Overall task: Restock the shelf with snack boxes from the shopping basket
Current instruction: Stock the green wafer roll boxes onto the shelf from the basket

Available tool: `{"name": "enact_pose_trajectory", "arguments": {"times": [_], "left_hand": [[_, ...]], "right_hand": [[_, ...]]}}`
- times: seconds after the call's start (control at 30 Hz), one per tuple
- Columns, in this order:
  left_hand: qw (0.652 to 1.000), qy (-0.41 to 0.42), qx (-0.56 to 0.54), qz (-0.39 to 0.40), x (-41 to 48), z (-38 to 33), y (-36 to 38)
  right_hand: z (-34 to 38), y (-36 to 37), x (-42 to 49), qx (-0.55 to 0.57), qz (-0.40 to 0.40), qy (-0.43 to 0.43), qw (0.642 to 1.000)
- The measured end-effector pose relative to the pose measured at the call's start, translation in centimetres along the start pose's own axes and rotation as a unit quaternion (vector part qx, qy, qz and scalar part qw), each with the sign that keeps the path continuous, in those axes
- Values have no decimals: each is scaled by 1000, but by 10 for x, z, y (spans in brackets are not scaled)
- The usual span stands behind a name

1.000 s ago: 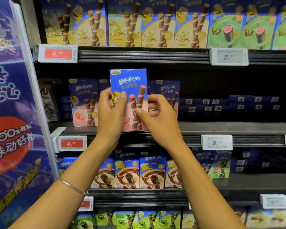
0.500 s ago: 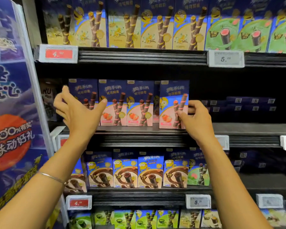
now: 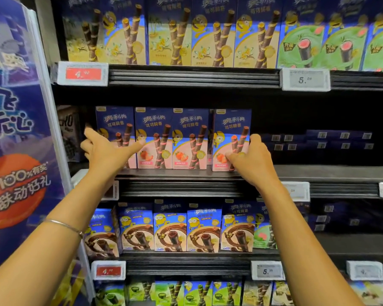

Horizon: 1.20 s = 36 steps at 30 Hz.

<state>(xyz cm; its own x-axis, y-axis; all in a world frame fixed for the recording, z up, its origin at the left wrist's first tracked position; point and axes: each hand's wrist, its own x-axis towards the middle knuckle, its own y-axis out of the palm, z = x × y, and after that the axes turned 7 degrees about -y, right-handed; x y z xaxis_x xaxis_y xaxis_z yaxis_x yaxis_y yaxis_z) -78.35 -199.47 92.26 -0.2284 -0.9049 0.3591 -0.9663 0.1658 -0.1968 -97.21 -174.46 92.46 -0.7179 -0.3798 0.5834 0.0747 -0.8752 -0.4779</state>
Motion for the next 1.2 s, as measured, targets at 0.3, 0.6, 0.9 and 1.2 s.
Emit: {"name": "enact_pose_trajectory", "arguments": {"times": [0.3, 0.6, 0.9, 1.2], "left_hand": [[1000, 7, -8, 9, 5, 5, 8], [999, 2, -31, 28, 13, 7, 5], [998, -3, -47, 46, 15, 9, 1], [999, 3, 0, 52, 13, 9, 1]], "right_hand": [[1, 8, 4, 32, 17, 14, 999], [1, 10, 9, 38, 74, 18, 996], [1, 12, 9, 45, 66, 18, 997], [3, 21, 11, 38, 89, 37, 995]]}}
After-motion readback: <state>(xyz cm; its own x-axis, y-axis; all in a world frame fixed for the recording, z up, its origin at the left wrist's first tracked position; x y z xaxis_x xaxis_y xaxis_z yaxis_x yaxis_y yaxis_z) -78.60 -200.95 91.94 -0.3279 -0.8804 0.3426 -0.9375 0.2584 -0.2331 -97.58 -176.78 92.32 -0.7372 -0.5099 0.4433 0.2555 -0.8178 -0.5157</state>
